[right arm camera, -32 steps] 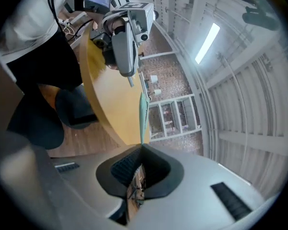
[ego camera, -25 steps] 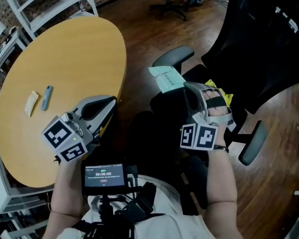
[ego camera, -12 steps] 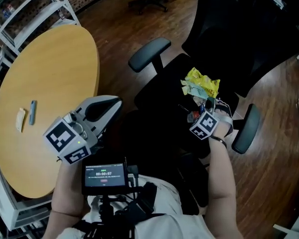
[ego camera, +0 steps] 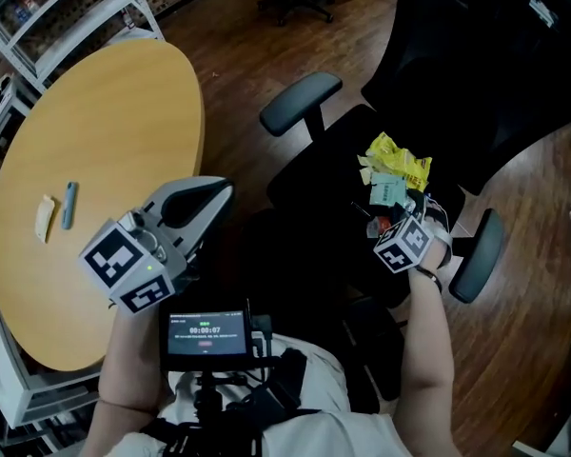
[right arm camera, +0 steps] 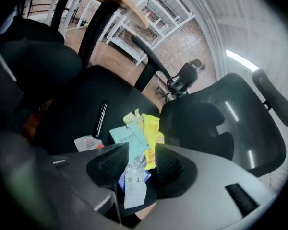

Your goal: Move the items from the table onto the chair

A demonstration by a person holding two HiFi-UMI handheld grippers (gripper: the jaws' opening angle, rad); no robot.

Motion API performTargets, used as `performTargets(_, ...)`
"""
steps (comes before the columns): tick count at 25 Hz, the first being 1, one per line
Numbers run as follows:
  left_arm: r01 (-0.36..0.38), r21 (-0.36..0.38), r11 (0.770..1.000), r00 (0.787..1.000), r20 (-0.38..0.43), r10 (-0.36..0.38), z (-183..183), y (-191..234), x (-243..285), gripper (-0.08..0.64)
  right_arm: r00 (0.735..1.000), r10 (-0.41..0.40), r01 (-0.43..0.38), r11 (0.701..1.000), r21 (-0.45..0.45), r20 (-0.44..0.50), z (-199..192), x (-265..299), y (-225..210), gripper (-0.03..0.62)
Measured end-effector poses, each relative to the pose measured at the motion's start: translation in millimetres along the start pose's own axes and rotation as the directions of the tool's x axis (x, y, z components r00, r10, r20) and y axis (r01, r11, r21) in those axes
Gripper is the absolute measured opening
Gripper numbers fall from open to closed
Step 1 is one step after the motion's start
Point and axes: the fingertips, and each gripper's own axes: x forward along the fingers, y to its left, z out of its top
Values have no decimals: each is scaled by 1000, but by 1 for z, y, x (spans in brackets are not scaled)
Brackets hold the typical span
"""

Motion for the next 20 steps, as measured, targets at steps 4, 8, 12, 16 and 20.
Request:
performTargets(4,-30,33,999,999,13,30,12,-9,3,12,971,-39,20,996,83,237,62,-56,-45,91)
performTargets(8,-74,27,997,997,-1,74,10,-3,-1,12,846,-5,-112,976,187,534,161,-115,-71,2)
performTargets(12,-146,-12,989,989,-4,146,6,19,-35,12,626,98,-281,954,107,774,271,-191,-47,2)
performTargets(16,-260,-19,965,965,22,261,-2,50,-80,12,361,236,-422,904,-67,902,361,-251,-15,2)
performTargets(20,-396,-57,917,918,16,397,-15,73,-143,12,155,378,-552,799,-238,913,427,-291,36,2)
